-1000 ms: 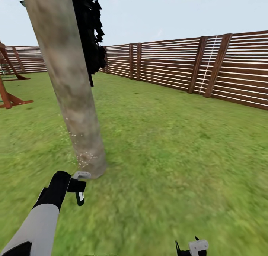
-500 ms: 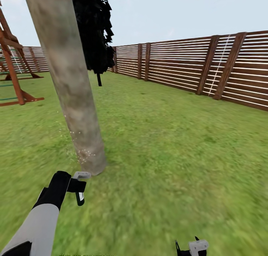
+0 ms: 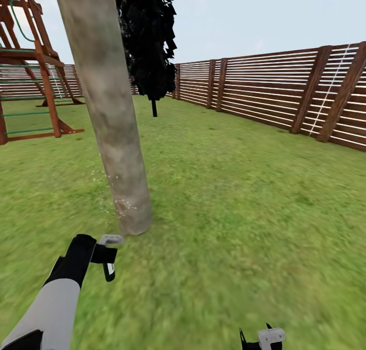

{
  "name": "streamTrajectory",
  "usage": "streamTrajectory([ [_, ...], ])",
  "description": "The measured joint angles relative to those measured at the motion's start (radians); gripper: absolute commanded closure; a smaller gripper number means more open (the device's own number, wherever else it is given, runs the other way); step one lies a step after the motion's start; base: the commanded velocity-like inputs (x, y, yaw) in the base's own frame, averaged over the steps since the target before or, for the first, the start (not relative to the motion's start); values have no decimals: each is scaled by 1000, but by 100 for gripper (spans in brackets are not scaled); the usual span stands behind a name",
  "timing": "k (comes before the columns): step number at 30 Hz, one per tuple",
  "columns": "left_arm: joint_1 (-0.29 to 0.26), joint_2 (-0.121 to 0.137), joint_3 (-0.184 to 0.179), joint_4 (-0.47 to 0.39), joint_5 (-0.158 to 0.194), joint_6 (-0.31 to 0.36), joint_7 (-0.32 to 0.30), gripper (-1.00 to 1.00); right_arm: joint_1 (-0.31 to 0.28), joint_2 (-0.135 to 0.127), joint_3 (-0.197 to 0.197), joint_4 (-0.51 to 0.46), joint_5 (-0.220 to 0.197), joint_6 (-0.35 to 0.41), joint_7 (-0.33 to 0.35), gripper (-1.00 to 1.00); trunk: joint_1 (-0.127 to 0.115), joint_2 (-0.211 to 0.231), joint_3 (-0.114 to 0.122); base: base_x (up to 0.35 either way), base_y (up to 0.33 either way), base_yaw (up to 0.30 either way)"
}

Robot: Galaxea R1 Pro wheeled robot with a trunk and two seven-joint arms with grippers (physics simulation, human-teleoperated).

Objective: In the garden, pick up the pesticide atomizer on the floor and spray pesticide onto both trees until each tree trunk is fully covered.

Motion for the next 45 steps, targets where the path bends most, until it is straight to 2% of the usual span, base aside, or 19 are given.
streamTrajectory([
  [4, -4, -3, 8, 4, 2, -80, 2, 100, 0, 0, 0, 0, 0, 0, 0, -100, 0, 0, 0, 1, -4, 5],
  [7, -26, -9, 6, 10, 5, -86, 43, 100, 0, 0, 0, 0, 0, 0, 0, -100, 0, 0, 0, 0, 0, 0],
  [11, -129, -19, 7, 12, 5, -54, 66, 100, 0, -1, -1, 0, 0, 0, 0, -100, 0, 0, 0, 0, 0, 0],
  [13, -144, -7, 7, 12, -1, -22, 64, 100, 0, -1, -1, 0, 0, 0, 0, -100, 0, 0, 0, 0, 0, 0],
  [14, -145, 7, 7, 11, -7, -17, 62, 100, 0, -2, -1, 0, 0, 0, 0, -100, 0, 0, 0, 0, 0, 0],
  [15, -142, 20, 7, 11, -6, -17, 59, 100, 0, -2, -1, 0, 0, 0, 0, -100, 0, 0, 0, 0, 0, 0],
  [16, -139, 22, 3, 11, 1, -16, 60, 100, 0, -2, -2, 0, 0, 0, 0, -100, 0, 0, 0, 0, 0, 0],
  [19, -145, -1, -1, 10, 9, -12, 63, 100, 0, -2, -2, 0, 0, 0, 0, -100, 0, 0, 0, 0, 0, 0],
  [21, -152, -39, -2, 0, 11, -9, 64, 100, 0, -2, -2, 0, 0, 0, 0, -100, 0, 0, 0, 0, 0, 0],
  [23, -162, -47, -1, -2, 2, -10, 63, 100, 0, -2, -2, 0, 0, 0, 0, -100, 0, 0, 0, 0, 0, 0],
  [25, -171, -34, 5, -3, -3, -11, 60, 100, 0, -2, -1, 0, 0, 0, 0, -100, 0, 0, 0, 0, 0, 0],
  [28, -169, 16, 7, -4, -8, -12, 58, 100, 0, -2, -1, 0, 0, 0, 0, -100, 0, 0, 0, 0, 0, 0],
  [29, -162, 24, 6, -4, -6, -12, 59, 100, 0, -2, -2, 0, 0, 0, 0, -100, 0, 0, 0, 11, 0, 0],
  [33, -162, 14, 4, -5, 4, -10, 59, 100, 0, -3, -2, 0, 1, 0, 1, -100, 0, 0, 0, 292, 0, 0],
  [35, -171, -3, 2, -5, 4, -9, 59, 100, 0, -3, -2, 0, 2, 0, 1, -100, 0, 0, 0, 207, 0, 0],
  [38, -171, -1, 2, -5, -2, -11, 60, 100, 0, -3, -2, 0, 2, 0, 1, -100, 0, 0, 0, 43, 0, 0],
  [41, -171, 27, 6, -7, -9, -12, 59, 100, 0, -3, -1, 0, 2, 0, 1, -100, 0, 0, 0, 3, 0, 0],
  [44, -170, 76, 8, -6, -7, -12, 57, 100, 0, -3, -1, 0, 2, 0, 1, -100, 0, 0, 0, 0, 0, 0],
  [45, -168, 75, 7, -5, 2, -9, 57, 100, 0, -3, -2, 0, 2, 0, 1, -100, 0, 0, 0, 0, 0, 0],
])
